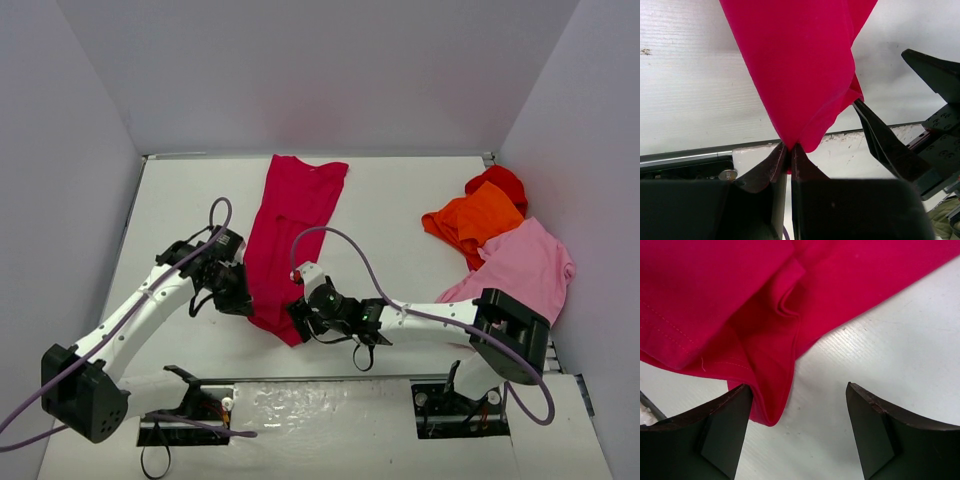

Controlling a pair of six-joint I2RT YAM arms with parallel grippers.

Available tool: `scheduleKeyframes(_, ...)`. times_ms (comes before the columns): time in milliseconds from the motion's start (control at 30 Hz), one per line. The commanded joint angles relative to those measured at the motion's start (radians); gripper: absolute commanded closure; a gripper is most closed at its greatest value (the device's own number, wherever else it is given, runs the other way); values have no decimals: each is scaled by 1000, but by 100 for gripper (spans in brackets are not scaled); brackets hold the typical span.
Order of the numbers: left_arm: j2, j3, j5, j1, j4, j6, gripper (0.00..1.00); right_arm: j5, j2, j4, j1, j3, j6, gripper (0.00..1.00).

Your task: Fold and stack the t-shirts

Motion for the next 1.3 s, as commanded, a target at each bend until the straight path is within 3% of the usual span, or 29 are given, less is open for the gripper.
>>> scheduleKeyframes(0, -34, 19, 6, 9, -15, 10, 100, -128, -27, 100, -41, -10, 50, 29)
scheduleKeyframes(633, -34, 100, 6, 40, -48, 35, 100, -242, -46, 140, -38, -73, 184, 30)
scheduleKeyframes(933, -41, 101, 20, 47, -44, 32, 100, -279, -12, 308, -27, -210, 293, 30)
scheduleKeyframes(1267, -45, 100, 23, 52, -50, 28, 100, -323, 121, 349, -26, -104, 255, 30)
